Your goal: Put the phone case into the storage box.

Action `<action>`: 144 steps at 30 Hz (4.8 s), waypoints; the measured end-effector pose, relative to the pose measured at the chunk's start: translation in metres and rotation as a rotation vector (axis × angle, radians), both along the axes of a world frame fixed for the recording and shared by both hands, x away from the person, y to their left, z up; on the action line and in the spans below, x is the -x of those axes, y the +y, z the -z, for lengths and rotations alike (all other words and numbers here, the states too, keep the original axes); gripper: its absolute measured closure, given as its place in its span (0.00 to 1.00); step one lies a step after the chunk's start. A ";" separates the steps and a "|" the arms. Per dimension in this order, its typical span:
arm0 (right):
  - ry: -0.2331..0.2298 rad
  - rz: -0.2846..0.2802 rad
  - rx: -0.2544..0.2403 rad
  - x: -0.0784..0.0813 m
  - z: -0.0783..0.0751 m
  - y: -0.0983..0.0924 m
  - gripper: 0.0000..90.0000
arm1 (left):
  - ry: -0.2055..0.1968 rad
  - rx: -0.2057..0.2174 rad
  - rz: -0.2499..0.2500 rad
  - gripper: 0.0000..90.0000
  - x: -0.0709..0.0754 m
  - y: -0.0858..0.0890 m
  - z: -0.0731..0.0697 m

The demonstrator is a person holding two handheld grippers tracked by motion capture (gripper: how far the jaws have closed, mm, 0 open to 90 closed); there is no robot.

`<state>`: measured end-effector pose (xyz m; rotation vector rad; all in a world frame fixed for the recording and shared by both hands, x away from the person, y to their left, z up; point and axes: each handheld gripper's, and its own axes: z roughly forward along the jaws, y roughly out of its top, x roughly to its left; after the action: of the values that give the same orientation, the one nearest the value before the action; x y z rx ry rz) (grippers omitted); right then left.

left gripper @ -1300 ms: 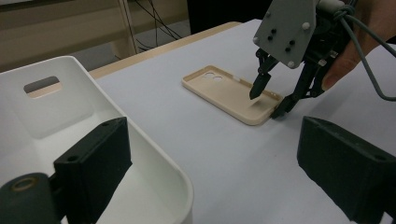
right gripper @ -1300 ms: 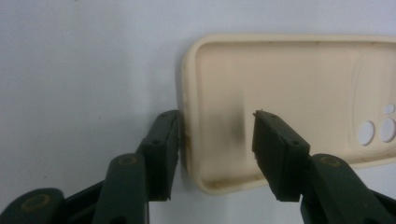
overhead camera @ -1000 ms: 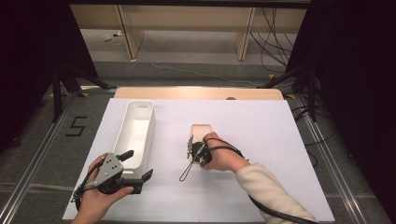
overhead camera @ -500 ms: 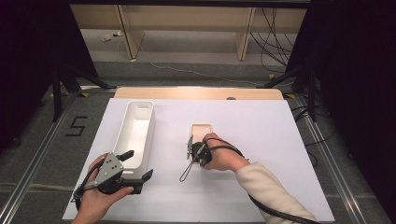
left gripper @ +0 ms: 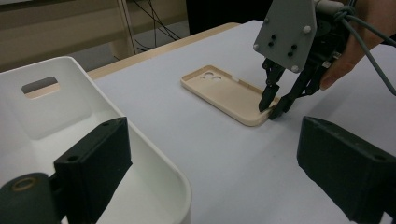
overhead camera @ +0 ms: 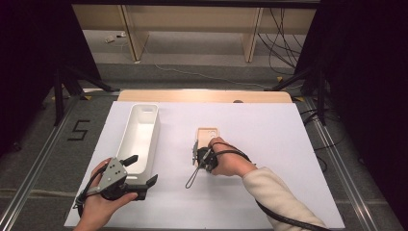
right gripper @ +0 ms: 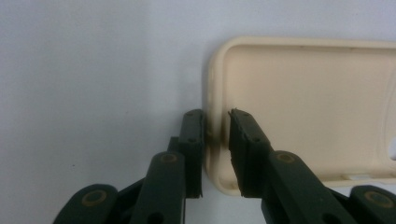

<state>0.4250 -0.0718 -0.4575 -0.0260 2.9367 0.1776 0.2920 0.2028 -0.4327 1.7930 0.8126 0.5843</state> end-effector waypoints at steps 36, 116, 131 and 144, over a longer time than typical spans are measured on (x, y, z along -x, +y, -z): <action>-0.023 -0.018 0.024 0.003 0.000 0.002 0.94 | -0.003 0.000 0.002 0.11 0.000 0.000 0.000; -0.032 -0.049 -0.400 0.034 -0.033 -0.036 0.98 | -0.003 -0.004 0.001 0.11 0.001 0.000 0.000; -0.004 -0.048 -0.464 0.039 -0.033 -0.044 0.98 | -0.005 -0.003 0.000 0.11 0.001 0.000 0.000; -0.010 -0.026 -0.518 0.043 -0.037 -0.057 0.98 | -0.004 -0.003 0.000 0.12 0.001 0.000 0.000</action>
<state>0.3823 -0.1285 -0.4200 0.0115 2.7864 0.9263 0.2912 0.2032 -0.4323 1.7940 0.8096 0.5892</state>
